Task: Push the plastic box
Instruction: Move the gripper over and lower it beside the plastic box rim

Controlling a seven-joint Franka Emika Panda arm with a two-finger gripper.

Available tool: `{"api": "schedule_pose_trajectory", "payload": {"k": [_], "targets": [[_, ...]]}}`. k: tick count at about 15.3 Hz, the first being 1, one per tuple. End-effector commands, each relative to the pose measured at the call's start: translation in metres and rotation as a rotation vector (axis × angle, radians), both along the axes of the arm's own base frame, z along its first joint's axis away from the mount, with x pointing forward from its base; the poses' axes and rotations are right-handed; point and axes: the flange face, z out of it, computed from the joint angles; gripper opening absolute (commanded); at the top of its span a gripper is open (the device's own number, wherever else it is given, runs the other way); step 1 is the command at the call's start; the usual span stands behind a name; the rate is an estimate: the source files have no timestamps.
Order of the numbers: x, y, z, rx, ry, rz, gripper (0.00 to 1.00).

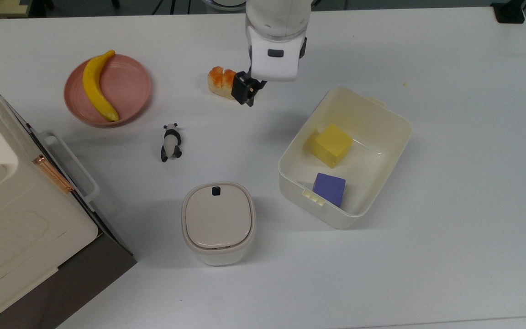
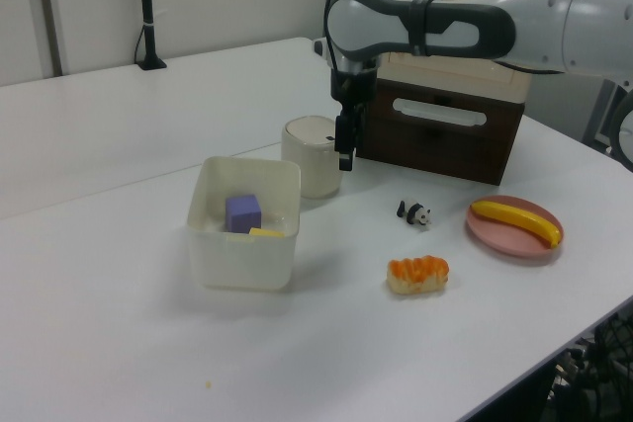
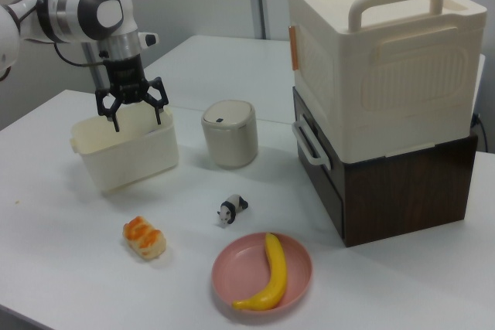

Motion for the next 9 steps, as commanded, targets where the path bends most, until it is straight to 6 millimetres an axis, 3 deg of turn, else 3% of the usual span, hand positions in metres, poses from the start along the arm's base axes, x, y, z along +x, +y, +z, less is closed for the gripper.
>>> {"api": "schedule_pose_trajectory", "payload": {"k": [1, 4, 9], "targets": [[0.005, 0.036, -0.029, -0.002, -0.005, 0.123, 1.0], [0.014, 0.048, -0.06, -0.004, -0.005, 0.133, 1.0], [0.021, 0.069, -0.086, -0.018, -0.03, 0.178, 1.0]]}}
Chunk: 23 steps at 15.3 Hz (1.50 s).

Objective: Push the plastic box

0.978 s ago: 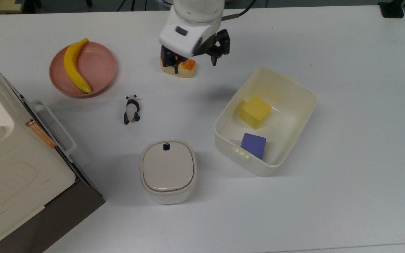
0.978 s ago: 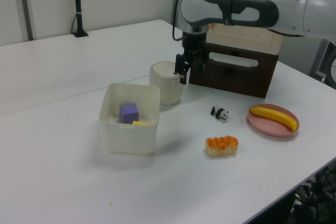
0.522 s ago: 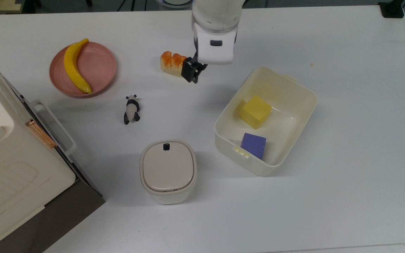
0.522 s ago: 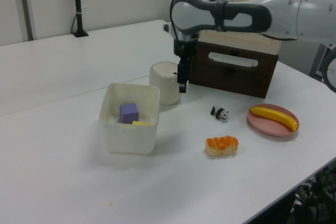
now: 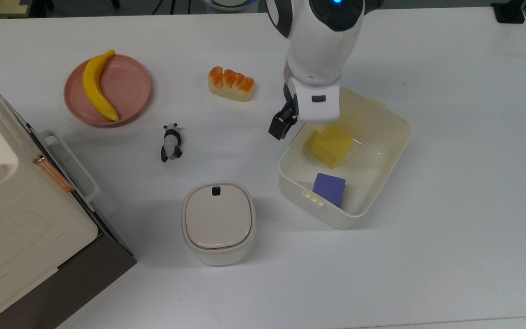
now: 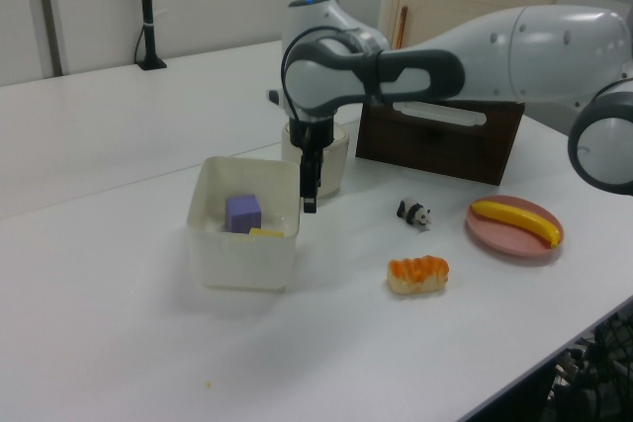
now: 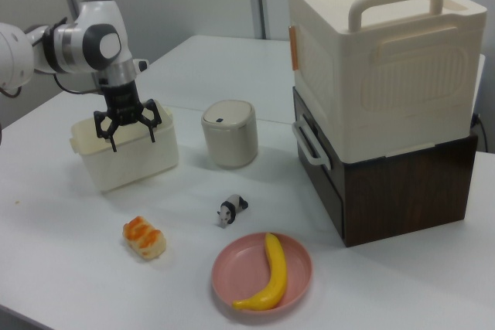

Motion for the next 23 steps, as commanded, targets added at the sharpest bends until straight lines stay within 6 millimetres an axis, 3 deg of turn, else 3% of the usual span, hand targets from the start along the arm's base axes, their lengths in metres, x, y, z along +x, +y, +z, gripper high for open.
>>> {"api": "schedule_pose_trajectory", "payload": {"k": [1, 8, 11, 13, 15, 23], "targets": [[0.001, 0.015, -0.007, -0.016, -0.045, 0.055, 1.0], [0.002, 0.058, -0.01, -0.013, -0.134, 0.107, 1.0], [0.004, 0.055, -0.006, -0.015, -0.146, 0.103, 1.0], [0.004, 0.051, 0.009, -0.009, -0.166, 0.095, 1.0], [-0.003, 0.043, 0.032, -0.001, -0.176, 0.056, 1.0], [-0.032, -0.034, 0.103, -0.077, -0.131, -0.635, 1.0]]}}
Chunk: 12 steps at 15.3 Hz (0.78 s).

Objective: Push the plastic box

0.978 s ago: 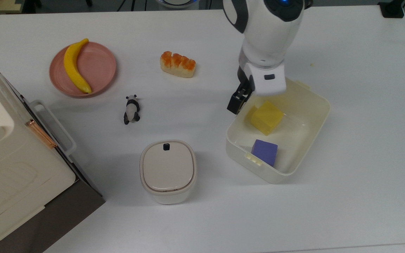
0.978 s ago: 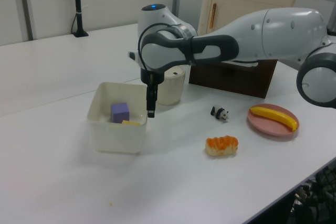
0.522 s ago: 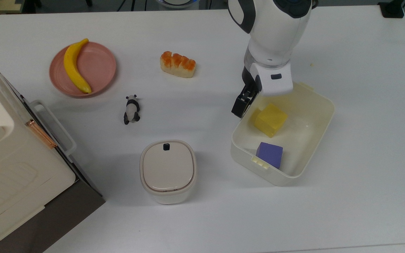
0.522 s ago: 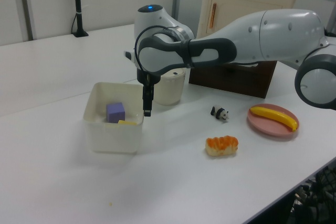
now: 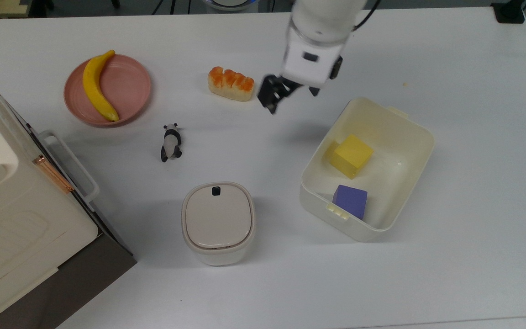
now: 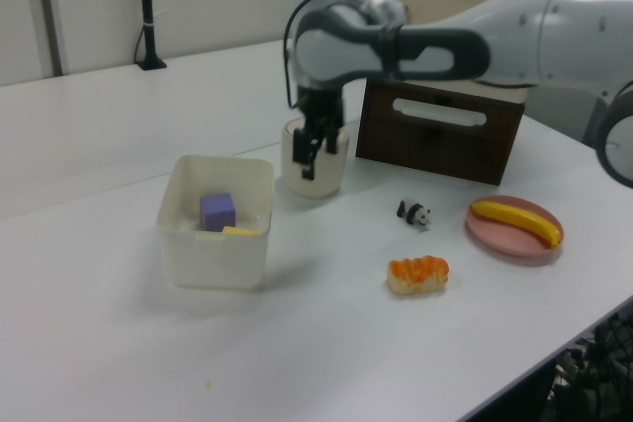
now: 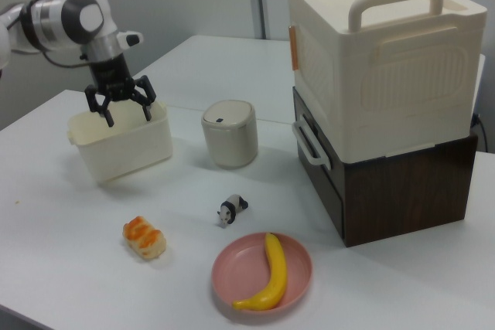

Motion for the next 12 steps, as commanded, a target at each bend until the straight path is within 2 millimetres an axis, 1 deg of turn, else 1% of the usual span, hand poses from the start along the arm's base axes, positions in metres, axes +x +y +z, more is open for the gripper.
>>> {"api": "schedule_pose_trajectory", "payload": {"k": [1, 3, 5, 8, 10, 12], "targets": [[-0.016, -0.035, 0.031, 0.008, -0.021, -0.305, 1.0], [-0.013, -0.063, 0.038, 0.035, -0.027, -0.376, 1.0], [-0.012, -0.097, 0.048, 0.096, -0.021, -0.428, 1.0], [-0.017, -0.106, 0.062, 0.127, -0.03, -0.424, 1.0], [-0.016, -0.114, 0.065, 0.175, -0.023, -0.42, 1.0], [-0.014, -0.119, 0.065, 0.185, -0.026, -0.427, 1.0]]}}
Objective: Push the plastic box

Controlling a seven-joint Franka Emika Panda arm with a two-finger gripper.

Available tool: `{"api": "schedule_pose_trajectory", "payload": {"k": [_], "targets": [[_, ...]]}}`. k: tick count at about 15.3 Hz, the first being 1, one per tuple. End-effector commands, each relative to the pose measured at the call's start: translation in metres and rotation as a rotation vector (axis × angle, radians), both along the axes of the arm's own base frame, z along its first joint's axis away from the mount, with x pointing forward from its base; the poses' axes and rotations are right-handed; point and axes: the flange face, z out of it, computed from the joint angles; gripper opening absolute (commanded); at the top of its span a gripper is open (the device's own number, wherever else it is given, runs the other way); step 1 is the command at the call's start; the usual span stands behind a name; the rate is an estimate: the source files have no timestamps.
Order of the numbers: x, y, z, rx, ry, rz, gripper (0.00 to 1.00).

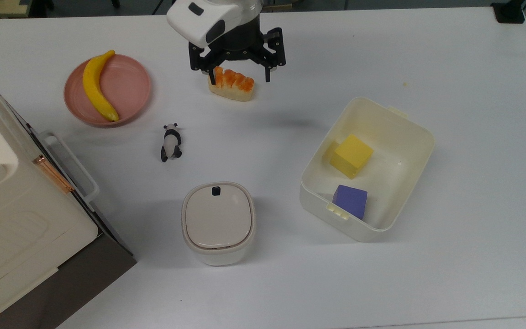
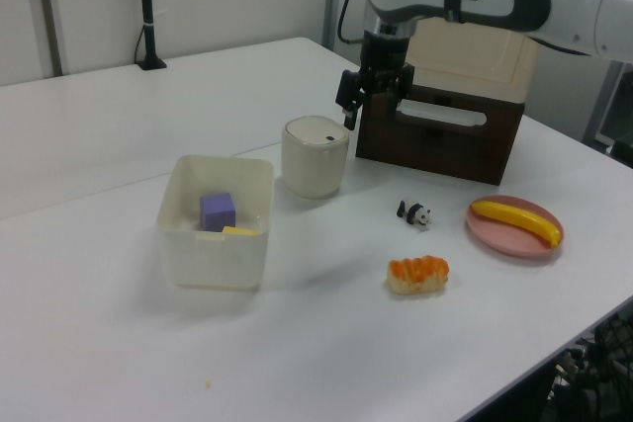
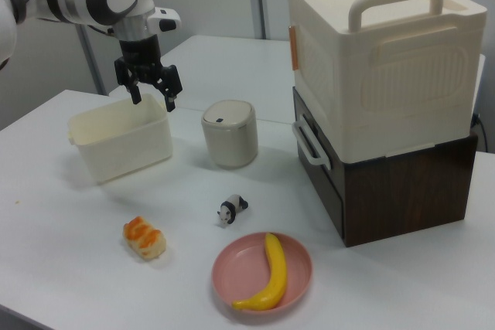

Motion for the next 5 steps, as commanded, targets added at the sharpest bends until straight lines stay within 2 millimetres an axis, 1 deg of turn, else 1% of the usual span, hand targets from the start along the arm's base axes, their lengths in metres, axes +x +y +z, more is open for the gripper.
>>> {"api": "schedule_pose_trajectory", "payload": {"k": [1, 5], "targets": [[-0.0092, -0.0051, 0.0056, 0.031, 0.006, 0.01, 1.0], [-0.0087, -0.0004, 0.0031, 0.032, 0.005, 0.002, 1.0]]}}
